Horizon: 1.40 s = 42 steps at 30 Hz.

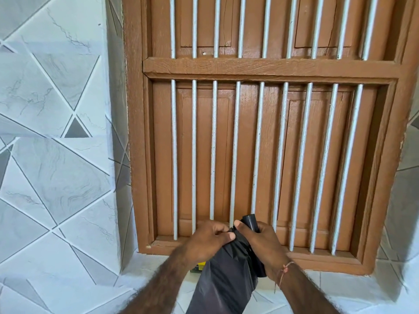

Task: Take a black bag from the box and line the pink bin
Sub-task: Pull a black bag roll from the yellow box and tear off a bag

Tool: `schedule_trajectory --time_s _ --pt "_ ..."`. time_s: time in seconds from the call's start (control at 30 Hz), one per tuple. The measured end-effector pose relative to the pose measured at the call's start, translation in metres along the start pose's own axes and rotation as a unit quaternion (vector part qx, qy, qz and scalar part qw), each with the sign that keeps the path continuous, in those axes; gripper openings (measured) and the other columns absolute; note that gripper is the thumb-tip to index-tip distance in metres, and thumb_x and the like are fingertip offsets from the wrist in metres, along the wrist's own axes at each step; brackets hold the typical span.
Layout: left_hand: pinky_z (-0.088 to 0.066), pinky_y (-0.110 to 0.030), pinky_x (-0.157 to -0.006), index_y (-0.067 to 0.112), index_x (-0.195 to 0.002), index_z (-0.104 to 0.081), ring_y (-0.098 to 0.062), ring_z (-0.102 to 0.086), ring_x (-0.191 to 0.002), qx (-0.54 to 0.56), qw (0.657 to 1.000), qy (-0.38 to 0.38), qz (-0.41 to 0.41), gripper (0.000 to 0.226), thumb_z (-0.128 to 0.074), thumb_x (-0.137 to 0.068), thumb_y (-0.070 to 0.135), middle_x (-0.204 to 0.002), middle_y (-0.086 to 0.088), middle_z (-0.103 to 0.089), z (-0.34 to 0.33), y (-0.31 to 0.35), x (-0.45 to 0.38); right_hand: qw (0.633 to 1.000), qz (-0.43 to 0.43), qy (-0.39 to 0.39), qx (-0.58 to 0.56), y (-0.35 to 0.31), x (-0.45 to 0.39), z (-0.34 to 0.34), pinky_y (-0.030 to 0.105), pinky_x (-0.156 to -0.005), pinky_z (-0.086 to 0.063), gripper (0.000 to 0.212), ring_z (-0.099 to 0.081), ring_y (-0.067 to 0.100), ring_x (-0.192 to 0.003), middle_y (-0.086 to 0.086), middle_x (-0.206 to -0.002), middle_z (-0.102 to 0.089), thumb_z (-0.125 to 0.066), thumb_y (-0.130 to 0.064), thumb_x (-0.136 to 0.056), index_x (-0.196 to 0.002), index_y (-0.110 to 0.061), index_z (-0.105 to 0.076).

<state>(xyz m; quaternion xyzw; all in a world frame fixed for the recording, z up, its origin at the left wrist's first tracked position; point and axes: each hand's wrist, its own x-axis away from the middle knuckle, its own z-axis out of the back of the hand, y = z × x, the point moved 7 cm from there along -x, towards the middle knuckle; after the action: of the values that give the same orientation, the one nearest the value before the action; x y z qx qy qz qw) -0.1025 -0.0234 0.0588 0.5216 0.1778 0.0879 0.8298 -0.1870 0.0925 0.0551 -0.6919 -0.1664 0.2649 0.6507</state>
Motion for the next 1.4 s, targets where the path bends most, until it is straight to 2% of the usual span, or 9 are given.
schedule_trajectory --time_s 0.07,0.17,0.37,0.5,0.67,0.87,0.97,1.23,1.4 --pt "-0.043 -0.024 -0.065 0.012 -0.072 -0.066 -0.009 -0.052 -0.067 -0.043 0.999 0.019 -0.008 0.026 -0.06 -0.093 0.025 -0.07 0.0 -0.059 -0.002 -0.001 -0.001 1.0 0.003 0.022 -0.009 0.004 -0.001 0.003 0.028 -0.056 -0.053 0.028 -0.066 0.021 -0.063 0.016 -0.072 -0.071 -0.077 -0.031 -0.079 -0.079 -0.004 -0.07" --pt "-0.04 -0.024 -0.061 0.021 -0.065 -0.06 -0.009 -0.046 -0.062 -0.083 0.995 0.045 -0.018 0.029 -0.059 -0.094 0.025 -0.066 0.002 -0.052 -0.004 -0.001 -0.002 0.998 0.025 0.051 -0.008 0.007 -0.001 0.006 0.027 -0.052 -0.048 0.025 -0.059 0.017 -0.056 0.006 -0.059 -0.062 -0.077 -0.028 -0.08 -0.067 -0.009 -0.066" --pt "-0.042 -0.03 -0.059 0.015 -0.068 -0.058 -0.009 -0.045 -0.058 -0.108 0.986 0.12 -0.028 0.028 -0.058 -0.094 0.027 -0.062 0.005 -0.052 -0.003 -0.002 0.002 0.996 0.041 0.08 -0.014 0.011 -0.003 0.005 0.021 -0.047 -0.047 0.025 -0.059 0.014 -0.054 0.003 -0.058 -0.063 -0.076 -0.027 -0.081 -0.071 -0.006 -0.067" --pt "-0.048 -0.032 -0.062 0.025 -0.064 -0.055 -0.008 -0.049 -0.059 -0.146 0.975 0.165 -0.033 0.03 -0.058 -0.094 0.029 -0.063 0.007 -0.056 -0.001 0.003 0.01 0.995 0.035 0.088 -0.026 0.014 -0.006 0.003 0.021 -0.045 -0.046 0.024 -0.059 0.014 -0.051 0.006 -0.06 -0.064 -0.077 -0.025 -0.081 -0.072 -0.005 -0.066" --pt "-0.053 -0.037 -0.066 0.023 -0.071 -0.06 -0.016 -0.06 -0.068 -0.166 0.965 0.202 -0.033 0.025 -0.058 -0.094 0.031 -0.069 0.003 -0.064 0.002 0.004 0.019 0.994 0.047 0.089 -0.033 0.017 -0.007 -0.004 0.022 -0.047 -0.047 0.021 -0.059 0.012 -0.05 -0.002 -0.054 -0.063 -0.077 -0.024 -0.08 -0.069 -0.01 -0.067" --pt "-0.045 -0.031 -0.056 0.023 -0.069 -0.057 -0.007 -0.048 -0.056 -0.184 0.955 0.231 -0.027 0.026 -0.056 -0.095 0.03 -0.059 0.008 -0.054 0.007 0.007 0.024 0.993 0.058 0.095 -0.046 0.014 -0.008 -0.011 0.023 -0.045 -0.046 0.022 -0.056 0.007 -0.045 -0.007 -0.047 -0.06 -0.077 -0.022 -0.081 -0.067 -0.008 -0.066" --pt "-0.038 -0.023 -0.052 0.024 -0.071 -0.056 -0.006 -0.047 -0.055 -0.2 0.95 0.239 -0.027 0.025 -0.055 -0.095 0.031 -0.058 0.009 -0.053 0.008 0.009 0.026 0.992 0.055 0.104 -0.045 0.015 -0.009 -0.013 0.025 -0.049 -0.049 0.022 -0.058 0.01 -0.049 -0.004 -0.052 -0.063 -0.078 -0.025 -0.08 -0.069 -0.01 -0.066" --pt "-0.038 -0.022 -0.052 0.028 -0.069 -0.052 -0.006 -0.048 -0.056 -0.204 0.944 0.259 -0.025 0.026 -0.054 -0.095 0.031 -0.058 0.01 -0.052 0.011 0.009 0.03 0.992 0.042 0.109 -0.038 0.02 -0.013 -0.018 0.04 -0.06 -0.06 0.025 -0.067 0.023 -0.06 0.012 -0.068 -0.072 -0.08 -0.029 -0.077 -0.077 -0.006 -0.07" --pt "-0.044 -0.025 -0.053 0.026 -0.072 -0.054 -0.008 -0.052 -0.059 -0.21 0.94 0.269 -0.025 0.024 -0.053 -0.096 0.032 -0.06 0.01 -0.054 0.011 0.009 0.031 0.993 0.043 0.109 -0.033 0.019 -0.015 -0.018 0.032 -0.056 -0.058 0.027 -0.068 0.021 -0.061 0.012 -0.071 -0.072 -0.079 -0.03 -0.077 -0.081 -0.006 -0.069"
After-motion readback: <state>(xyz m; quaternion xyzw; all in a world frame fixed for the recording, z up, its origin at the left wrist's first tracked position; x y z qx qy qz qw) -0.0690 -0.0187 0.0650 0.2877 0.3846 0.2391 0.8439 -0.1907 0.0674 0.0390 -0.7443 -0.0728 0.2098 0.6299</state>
